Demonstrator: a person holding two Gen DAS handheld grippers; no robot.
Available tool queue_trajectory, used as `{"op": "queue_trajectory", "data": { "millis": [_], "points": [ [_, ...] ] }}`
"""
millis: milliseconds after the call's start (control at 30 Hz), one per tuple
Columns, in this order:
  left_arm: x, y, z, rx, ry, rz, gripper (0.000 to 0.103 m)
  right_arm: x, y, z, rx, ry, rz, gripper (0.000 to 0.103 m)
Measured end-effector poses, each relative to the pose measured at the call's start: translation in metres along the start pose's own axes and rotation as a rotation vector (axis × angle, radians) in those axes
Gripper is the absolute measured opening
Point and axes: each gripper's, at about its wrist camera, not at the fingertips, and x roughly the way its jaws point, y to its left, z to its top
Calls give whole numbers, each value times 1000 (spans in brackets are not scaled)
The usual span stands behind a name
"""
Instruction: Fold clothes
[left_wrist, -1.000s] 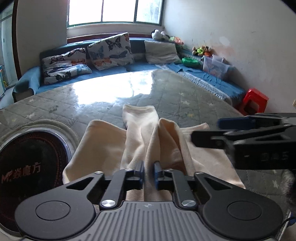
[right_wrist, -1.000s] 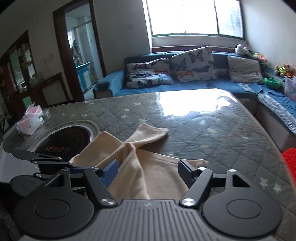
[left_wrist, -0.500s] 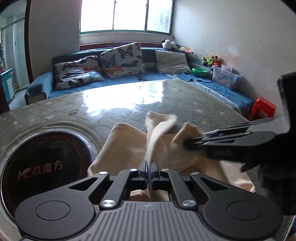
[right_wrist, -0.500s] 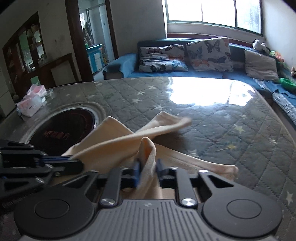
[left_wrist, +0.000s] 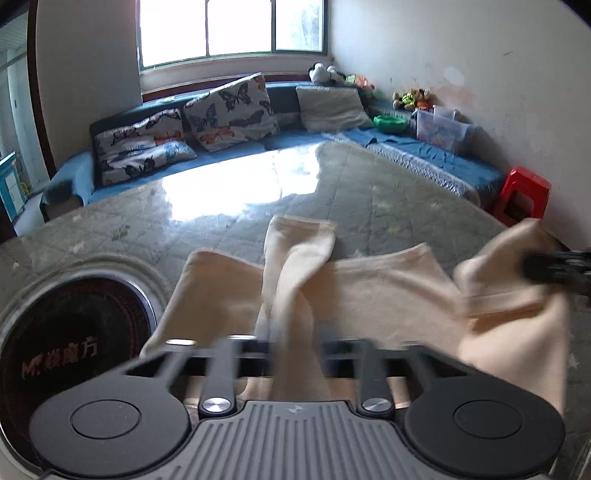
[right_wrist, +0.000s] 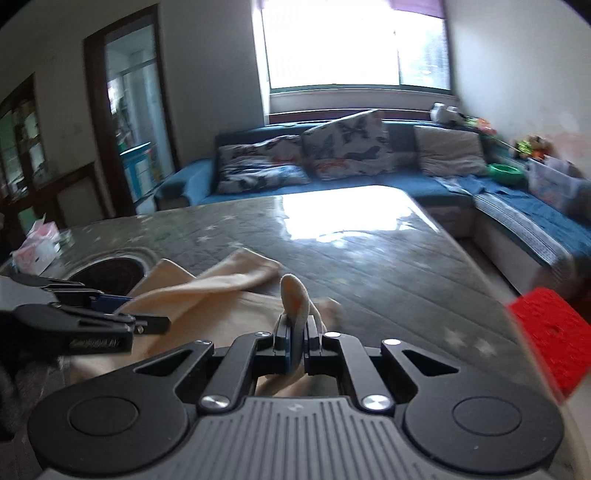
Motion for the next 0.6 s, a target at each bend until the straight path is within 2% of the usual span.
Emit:
{"op": "queue_trajectory", "data": {
  "millis": [33, 167, 400, 600],
  "points": [
    [-1, 1, -1, 0, -5, 5, 9, -7, -6, -5, 6, -2, -21, 5],
    [-30, 18, -10, -47, -86, 42, 8, -26, -29, -24, 47, 4, -95, 5],
    [-109, 60, -46, -206, -192, 138, 8, -35, -62, -53, 154, 20, -175, 5],
    [-151, 82, -103, -331, -163, 224, 8, -31, -64, -74, 168, 49, -191, 6]
  ]
}}
